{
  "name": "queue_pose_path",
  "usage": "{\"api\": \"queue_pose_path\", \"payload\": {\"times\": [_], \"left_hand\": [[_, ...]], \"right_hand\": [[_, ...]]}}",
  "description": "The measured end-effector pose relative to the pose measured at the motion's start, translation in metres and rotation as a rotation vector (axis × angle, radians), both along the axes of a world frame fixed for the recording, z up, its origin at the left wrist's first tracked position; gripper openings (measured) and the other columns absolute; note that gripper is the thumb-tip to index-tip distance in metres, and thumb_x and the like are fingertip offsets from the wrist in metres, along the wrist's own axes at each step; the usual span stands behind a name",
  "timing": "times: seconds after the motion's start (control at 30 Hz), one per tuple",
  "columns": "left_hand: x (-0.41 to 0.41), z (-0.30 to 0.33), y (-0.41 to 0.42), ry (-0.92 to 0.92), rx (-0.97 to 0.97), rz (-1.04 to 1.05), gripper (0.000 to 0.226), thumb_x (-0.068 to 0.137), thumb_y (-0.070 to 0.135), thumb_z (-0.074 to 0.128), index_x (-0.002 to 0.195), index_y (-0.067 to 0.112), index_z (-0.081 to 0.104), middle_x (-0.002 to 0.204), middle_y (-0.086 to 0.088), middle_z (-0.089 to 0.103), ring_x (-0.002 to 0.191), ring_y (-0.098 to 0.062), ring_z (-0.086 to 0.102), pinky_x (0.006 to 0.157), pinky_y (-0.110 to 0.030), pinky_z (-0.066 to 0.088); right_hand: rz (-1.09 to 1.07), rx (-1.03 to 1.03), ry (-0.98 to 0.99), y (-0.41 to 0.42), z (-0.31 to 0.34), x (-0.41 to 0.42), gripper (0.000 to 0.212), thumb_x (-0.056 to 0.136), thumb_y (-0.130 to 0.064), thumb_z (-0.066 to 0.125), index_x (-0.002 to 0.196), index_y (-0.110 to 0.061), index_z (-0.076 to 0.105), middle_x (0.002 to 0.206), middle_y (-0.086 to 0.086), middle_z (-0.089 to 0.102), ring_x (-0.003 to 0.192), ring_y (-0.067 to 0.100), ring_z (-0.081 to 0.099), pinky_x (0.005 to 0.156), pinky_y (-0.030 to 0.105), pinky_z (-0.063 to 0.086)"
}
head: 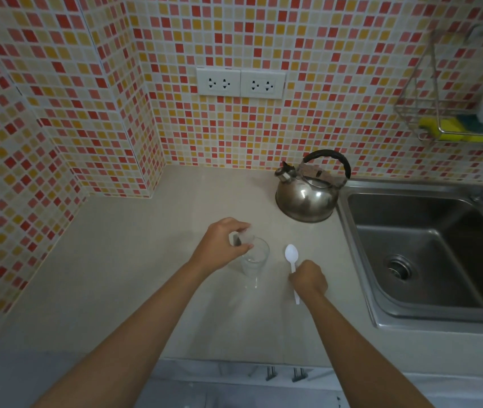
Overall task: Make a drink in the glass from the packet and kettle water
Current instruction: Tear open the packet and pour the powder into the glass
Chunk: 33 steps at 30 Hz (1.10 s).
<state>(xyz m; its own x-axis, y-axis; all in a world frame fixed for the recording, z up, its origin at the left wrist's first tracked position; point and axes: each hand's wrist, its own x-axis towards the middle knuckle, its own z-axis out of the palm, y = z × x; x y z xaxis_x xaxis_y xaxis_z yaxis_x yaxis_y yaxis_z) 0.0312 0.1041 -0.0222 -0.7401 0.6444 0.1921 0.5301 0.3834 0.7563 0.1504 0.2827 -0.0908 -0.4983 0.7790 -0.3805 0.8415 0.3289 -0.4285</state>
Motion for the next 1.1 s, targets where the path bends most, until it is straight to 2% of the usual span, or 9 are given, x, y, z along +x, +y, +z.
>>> {"api": "queue_pose_path", "payload": {"times": [0.23,0.3,0.4,0.53,0.63,0.8,0.87,0.97,1.1], "left_hand": [[-0.004,-0.001,0.001,0.004,-0.026,-0.016,0.044,0.072,0.020,0.078,0.114,0.012,0.069,0.111,-0.001,0.069,0.102,-0.013,0.064,0.095,-0.024,0.048],[-0.005,0.000,0.004,-0.001,-0.025,-0.031,0.045,0.072,0.022,0.078,0.115,0.012,0.069,0.109,0.000,0.068,0.100,-0.012,0.064,0.093,-0.022,0.049],[-0.008,0.003,0.006,0.005,-0.050,-0.050,0.047,0.073,0.023,0.078,0.118,0.013,0.068,0.107,0.000,0.066,0.098,-0.012,0.063,0.092,-0.021,0.048],[-0.012,0.006,0.008,0.052,-0.115,-0.068,0.048,0.074,0.025,0.077,0.119,0.014,0.067,0.102,-0.002,0.064,0.094,-0.016,0.063,0.088,-0.027,0.051],[-0.014,0.005,0.009,0.061,-0.152,-0.070,0.049,0.074,0.026,0.076,0.120,0.015,0.066,0.100,-0.001,0.061,0.087,-0.019,0.063,0.081,-0.027,0.051],[-0.014,0.006,0.013,0.072,-0.183,-0.089,0.051,0.075,0.025,0.076,0.124,0.012,0.064,0.101,-0.004,0.058,0.075,-0.019,0.061,0.076,-0.033,0.055],[-0.013,0.006,0.014,0.096,-0.206,-0.110,0.052,0.076,0.026,0.076,0.125,0.013,0.063,0.102,-0.003,0.058,0.072,-0.015,0.057,0.074,-0.030,0.053],[-0.011,0.006,0.015,0.137,-0.248,-0.130,0.053,0.078,0.029,0.074,0.127,0.013,0.062,0.103,-0.003,0.058,0.078,-0.010,0.050,0.073,-0.023,0.047],[-0.011,0.006,0.014,0.174,-0.311,-0.137,0.055,0.079,0.033,0.073,0.129,0.014,0.060,0.106,-0.003,0.056,0.087,-0.010,0.048,0.078,-0.022,0.044]], "right_hand": [[0.001,-0.029,0.029,0.011,-0.001,-0.001,0.016,0.084,-0.016,0.060,0.093,-0.005,0.066,0.101,0.014,0.069,0.092,0.032,0.067,0.071,0.032,0.051],[-0.012,-0.055,0.139,0.017,0.009,-0.002,0.011,0.082,-0.011,0.061,0.089,-0.006,0.068,0.092,0.014,0.071,0.083,0.032,0.068,0.068,0.032,0.052],[-0.070,-0.156,0.419,0.025,0.034,-0.004,0.013,0.079,0.001,0.060,0.088,-0.002,0.070,0.071,0.014,0.068,0.055,0.029,0.063,0.062,0.039,0.056],[0.098,-0.108,0.645,0.032,0.072,0.004,0.016,0.077,0.002,0.063,0.082,-0.008,0.074,0.060,0.006,0.065,0.040,0.006,0.050,0.044,0.024,0.043],[0.192,-0.090,0.666,0.029,0.091,0.009,0.019,0.073,-0.004,0.072,0.074,-0.023,0.074,0.059,0.002,0.066,0.047,0.006,0.051,0.053,0.024,0.039],[0.362,-0.018,0.507,0.016,0.097,0.006,0.013,0.074,-0.014,0.073,0.079,-0.025,0.077,0.065,-0.001,0.070,0.061,0.012,0.061,0.056,0.024,0.044],[0.395,-0.008,0.466,0.012,0.095,0.003,0.013,0.074,-0.015,0.072,0.080,-0.026,0.077,0.065,-0.005,0.069,0.060,0.009,0.059,0.057,0.022,0.041],[0.401,-0.010,0.451,0.010,0.091,0.000,0.010,0.075,-0.020,0.073,0.080,-0.028,0.076,0.063,-0.012,0.064,0.059,0.003,0.057,0.056,0.021,0.039],[0.377,-0.044,0.484,0.010,0.083,0.000,0.010,0.081,-0.028,0.070,0.086,-0.025,0.077,0.065,-0.011,0.067,0.069,0.009,0.066,0.064,0.023,0.046]]}}
